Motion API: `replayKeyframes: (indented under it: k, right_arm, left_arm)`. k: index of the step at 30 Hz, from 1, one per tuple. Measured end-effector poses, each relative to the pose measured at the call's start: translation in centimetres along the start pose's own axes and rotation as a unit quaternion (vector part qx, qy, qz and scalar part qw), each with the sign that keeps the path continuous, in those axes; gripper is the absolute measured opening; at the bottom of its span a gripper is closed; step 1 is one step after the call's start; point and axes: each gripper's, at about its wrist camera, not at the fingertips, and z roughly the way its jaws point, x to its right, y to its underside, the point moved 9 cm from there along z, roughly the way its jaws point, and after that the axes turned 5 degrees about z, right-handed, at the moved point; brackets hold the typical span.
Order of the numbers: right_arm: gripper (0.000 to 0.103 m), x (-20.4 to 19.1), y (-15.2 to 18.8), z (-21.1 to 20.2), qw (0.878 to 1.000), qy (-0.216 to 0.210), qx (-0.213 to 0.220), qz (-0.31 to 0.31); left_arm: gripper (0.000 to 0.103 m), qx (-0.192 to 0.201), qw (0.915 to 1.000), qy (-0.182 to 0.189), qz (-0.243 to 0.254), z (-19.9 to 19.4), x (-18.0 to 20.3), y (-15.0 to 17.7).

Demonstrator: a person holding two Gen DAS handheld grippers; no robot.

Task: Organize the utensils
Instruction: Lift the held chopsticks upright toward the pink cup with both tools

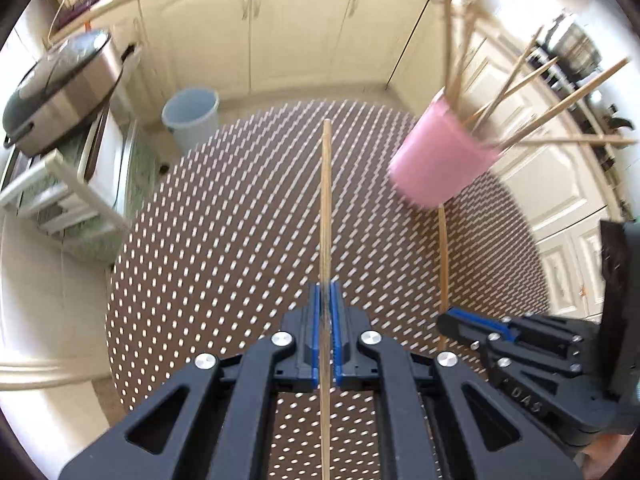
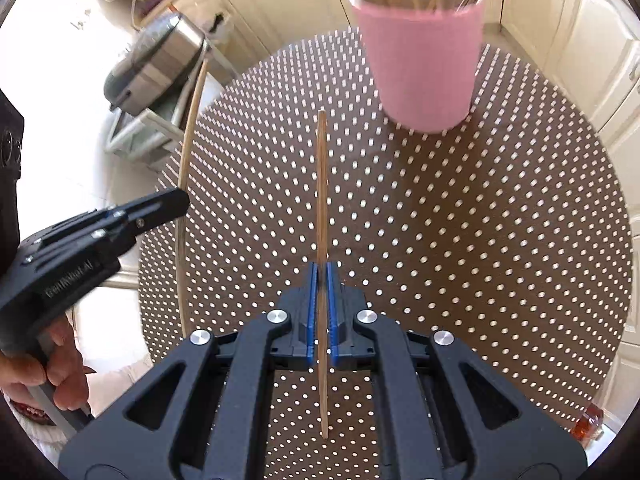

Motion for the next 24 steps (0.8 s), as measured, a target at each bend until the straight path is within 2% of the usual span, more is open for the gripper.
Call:
replayKeyframes:
  k: [6, 12, 18, 24]
  right_arm:
    - [0.005, 1.9, -0.4, -5.0, 0.998, -0.017, 0.052, 0.012]
    - [0.005, 4.4, -1.0, -8.6, 0.993, -0.013, 0.103, 0.052]
    - [0.005, 6.4, -2.9, -12.6, 0.984, -0.019, 0.159, 0.079]
    - [0.005, 7.1, -6.0, -16.2, 0.971, -0.015, 0.224, 0.087]
  left_arm:
    - [0.005, 0.069, 0.9974, 0.021, 0.008, -4.0, 2.5, -2.1]
    - [0.005, 0.136, 0.9901, 0.033, -0.001, -7.0, 3.2, -4.8]
    - [0.005, 0.211, 0.9764, 0.044, -0.008, -9.9, 4.4, -8.2]
    - [0.005, 0.278, 0.9588, 0.054, -0.016, -12.0, 5.8, -12.6]
